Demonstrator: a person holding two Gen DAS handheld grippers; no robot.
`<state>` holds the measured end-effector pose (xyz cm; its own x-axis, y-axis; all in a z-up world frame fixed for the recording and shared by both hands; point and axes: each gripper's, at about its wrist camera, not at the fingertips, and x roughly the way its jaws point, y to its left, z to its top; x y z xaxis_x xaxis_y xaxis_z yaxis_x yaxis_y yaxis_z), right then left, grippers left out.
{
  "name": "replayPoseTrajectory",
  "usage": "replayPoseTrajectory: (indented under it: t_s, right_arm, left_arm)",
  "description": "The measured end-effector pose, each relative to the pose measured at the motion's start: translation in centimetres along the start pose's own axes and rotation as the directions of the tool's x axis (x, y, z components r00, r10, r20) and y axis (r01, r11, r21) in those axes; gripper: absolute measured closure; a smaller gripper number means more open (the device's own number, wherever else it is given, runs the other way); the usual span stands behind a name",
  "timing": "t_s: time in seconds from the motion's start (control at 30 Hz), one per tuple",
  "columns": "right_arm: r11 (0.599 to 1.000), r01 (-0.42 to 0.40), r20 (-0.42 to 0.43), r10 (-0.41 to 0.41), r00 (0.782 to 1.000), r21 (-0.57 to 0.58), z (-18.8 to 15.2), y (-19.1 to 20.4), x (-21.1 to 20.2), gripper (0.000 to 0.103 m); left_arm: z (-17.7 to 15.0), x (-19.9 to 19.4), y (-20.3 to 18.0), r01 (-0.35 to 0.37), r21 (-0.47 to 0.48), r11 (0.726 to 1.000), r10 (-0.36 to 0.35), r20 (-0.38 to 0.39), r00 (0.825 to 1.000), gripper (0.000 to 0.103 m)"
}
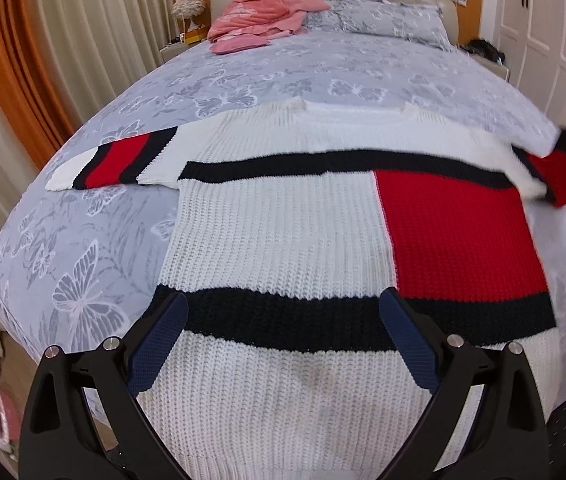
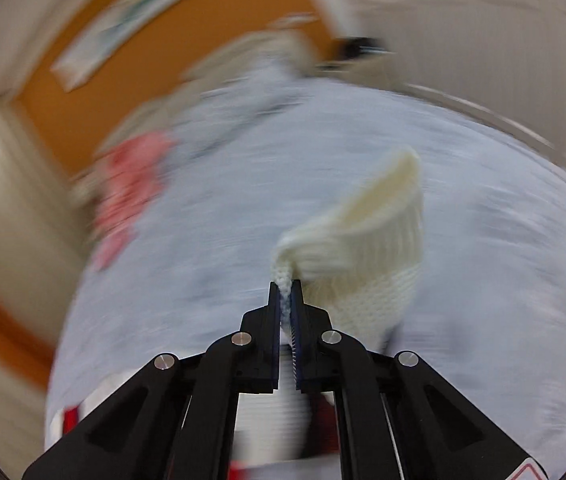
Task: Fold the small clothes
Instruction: 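Fold the held sleeve across the sweater body with the right gripper, release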
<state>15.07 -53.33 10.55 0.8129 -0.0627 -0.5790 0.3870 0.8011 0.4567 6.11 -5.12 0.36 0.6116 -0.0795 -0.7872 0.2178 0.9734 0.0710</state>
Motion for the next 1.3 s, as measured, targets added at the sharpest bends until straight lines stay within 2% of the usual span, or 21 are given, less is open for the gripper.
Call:
replayPoseTrajectory:
  t_s: [0.07, 0.17, 0.3, 0.4, 0.43, 0.5, 0.53, 0.57, 0.6, 0.63, 0.67, 0.73, 0.8, 0.87, 0.93, 1.0, 1.03, 1.07, 1.1, 1.17, 1.3]
  right_arm:
    - [0.991, -0.114, -0.056, 0.111, 0.992, -0.066, -1.3, 6.3, 2.0, 0.098]
    - [0.950, -0.268, -0.202, 0.233, 0.951, -0.162, -6.2, 16.9, 7.0, 0.098]
    - [0.918, -0.309, -0.368, 0.206, 0.907, -0.248, -13.5, 24.8, 13.8, 0.097]
    - [0.897, -0.274, -0.483, 0.080, 0.872, -0.347, -20.1, 26.9, 18.5, 0.092]
    - [0.890, -0.265, -0.504, 0.047, 0.863, -0.370, -21.6, 26.9, 19.2, 0.092]
    - [0.901, -0.257, -0.499, 0.054, 0.865, -0.348, -22.2, 25.9, 18.0, 0.088]
    - [0.912, -0.249, -0.470, 0.072, 0.879, -0.326, -21.5, 24.7, 16.4, 0.082]
    - [0.920, -0.229, -0.437, 0.071, 0.897, -0.319, -21.1, 23.8, 15.3, 0.070]
    - [0.933, -0.169, -0.363, 0.045, 0.931, -0.317, -20.1, 21.9, 12.9, 0.063]
    - [0.941, -0.116, -0.311, 0.012, 0.950, -0.317, -19.5, 20.2, 11.2, 0.048]
    - [0.947, -0.054, -0.263, -0.033, 0.964, -0.317, -18.7, 18.1, 10.0, 0.042]
    - [0.936, 0.100, -0.198, -0.174, 0.965, -0.336, -18.1, 13.5, 6.8, 0.042]
    - [0.925, 0.187, -0.199, -0.263, 0.944, -0.331, -17.9, 9.6, 6.0, 0.042]
    - [0.926, 0.231, -0.243, -0.308, 0.920, -0.299, -17.9, 6.4, 6.1, 0.042]
    - [0.930, 0.242, -0.276, -0.318, 0.907, -0.276, -18.4, 4.0, 6.6, 0.042]
    - [0.929, 0.243, -0.287, -0.323, 0.902, -0.281, -18.8, 3.0, 7.4, 0.042]
    - [0.930, 0.236, -0.294, -0.318, 0.902, -0.281, -18.8, 2.9, 7.9, 0.042]
    - [0.933, 0.228, -0.300, -0.309, 0.903, -0.277, -18.8, 2.8, 8.5, 0.044]
    - [0.940, 0.216, -0.304, -0.294, 0.906, -0.264, -18.6, 2.5, 9.1, 0.049]
    - [0.956, 0.183, -0.318, -0.251, 0.915, -0.227, -18.6, 2.3, 10.2, 0.089]
    - [0.980, 0.158, -0.213, -0.181, 0.960, -0.121, -15.7, 2.6, 7.6, 0.090]
  left_arm:
    - [0.5, -0.3, 0.9, 0.015, -0.035, 0.999, -0.015, 0.008, 1.000, 0.009]
    - [1.1, -0.6, 2.4, 0.032, -0.084, 0.996, -0.031, 0.014, 0.999, 0.009]
    - [1.6, -0.5, 5.0, 0.055, -0.142, 0.988, -0.054, 0.006, 0.998, 0.009]
    - [2.0, 0.0, 6.9, 0.071, -0.169, 0.983, -0.072, -0.002, 0.997, 0.008]
    - [2.3, 0.3, 7.6, 0.085, -0.179, 0.980, -0.087, -0.003, 0.996, 0.008]
    - [3.1, 1.0, 8.5, 0.106, -0.205, 0.973, -0.109, 0.001, 0.994, 0.006]
    - [3.9, 1.7, 9.1, 0.136, -0.233, 0.963, -0.138, 0.006, 0.990, 0.006]
    - [4.9, 2.6, 9.6, 0.174, -0.268, 0.947, -0.178, 0.011, 0.984, 0.006]
    - [5.7, 3.4, 9.8, 0.201, -0.297, 0.934, -0.207, 0.012, 0.978, 0.006]
    - [7.1, 4.7, 9.9, 0.244, -0.337, 0.909, -0.254, 0.015, 0.967, 0.006]
    - [8.1, 5.6, 9.7, 0.272, -0.363, 0.891, -0.285, 0.019, 0.958, 0.006]
    - [10.9, 8.6, 8.4, 0.305, -0.381, 0.873, -0.320, 0.025, 0.947, 0.005]
    - [12.5, 12.1, 6.4, 0.269, -0.336, 0.903, -0.292, -0.019, 0.956, 0.005]
    - [12.9, 15.8, 4.4, 0.212, -0.305, 0.928, -0.255, -0.107, 0.961, 0.006]
    - [12.4, 18.5, 3.5, 0.183, -0.336, 0.924, -0.250, -0.169, 0.953, 0.013]
    - [12.2, 19.1, 3.4, 0.184, -0.377, 0.908, -0.261, -0.164, 0.951, 0.032]
    - [12.3, 19.1, 3.4, 0.193, -0.390, 0.900, -0.269, -0.150, 0.951, 0.036]
    - [12.4, 19.2, 3.4, 0.196, -0.397, 0.897, -0.272, -0.144, 0.951, 0.051]
    - [12.6, 19.3, 3.4, 0.216, -0.404, 0.889, -0.295, -0.143, 0.945, 0.073]
    - [13.5, 19.6, 3.5, 0.237, -0.399, 0.886, -0.312, -0.133, 0.941, 0.094]
    - [16.6, 17.5, 4.4, 0.257, -0.359, 0.897, -0.286, -0.028, 0.958, 0.095]
